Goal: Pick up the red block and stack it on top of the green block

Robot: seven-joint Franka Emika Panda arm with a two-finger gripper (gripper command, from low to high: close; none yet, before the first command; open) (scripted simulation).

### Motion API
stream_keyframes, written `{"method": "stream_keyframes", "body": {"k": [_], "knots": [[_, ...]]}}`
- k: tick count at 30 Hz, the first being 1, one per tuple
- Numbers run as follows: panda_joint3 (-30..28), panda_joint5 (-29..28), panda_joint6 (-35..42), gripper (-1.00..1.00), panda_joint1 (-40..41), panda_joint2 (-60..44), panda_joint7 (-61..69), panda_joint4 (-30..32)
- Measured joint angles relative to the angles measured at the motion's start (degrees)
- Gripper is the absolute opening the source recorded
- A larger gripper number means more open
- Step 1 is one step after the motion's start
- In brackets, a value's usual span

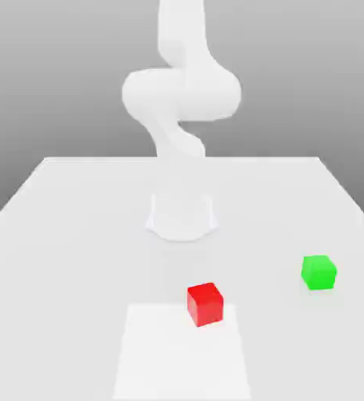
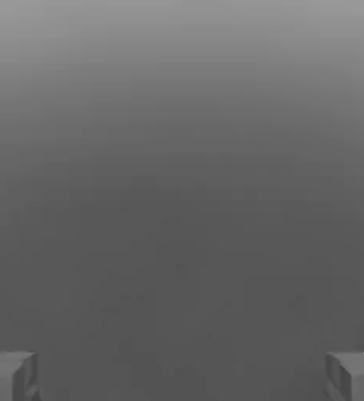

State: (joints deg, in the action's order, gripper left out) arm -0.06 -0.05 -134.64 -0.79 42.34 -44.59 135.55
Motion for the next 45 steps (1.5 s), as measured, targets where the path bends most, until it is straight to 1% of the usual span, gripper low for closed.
{"method": "stream_keyframes", "body": {"k": [11,16,18,23,24,31,39,45], "knots": [[-0.4,-0.1,-15.0,0.00,-4.0,-18.9,6.9,19.7],[-0.4,0.0,-23.4,0.00,-6.0,-29.8,10.6,29.5],[-0.2,0.0,-29.2,0.00,-6.4,-37.5,11.7,31.5],[0.0,0.2,-39.4,0.00,-6.6,-49.8,12.3,31.0],[0.0,0.2,-41.0,-1.00,-6.6,-51.7,12.3,30.7],[0.1,0.0,-41.3,-1.00,-6.5,-52.1,12.1,30.7],[0.2,0.1,-28.5,-1.00,-6.8,-37.3,12.0,32.7],[6.6,3.2,-24.3,-1.00,-14.6,-33.8,8.7,31.5]]}}
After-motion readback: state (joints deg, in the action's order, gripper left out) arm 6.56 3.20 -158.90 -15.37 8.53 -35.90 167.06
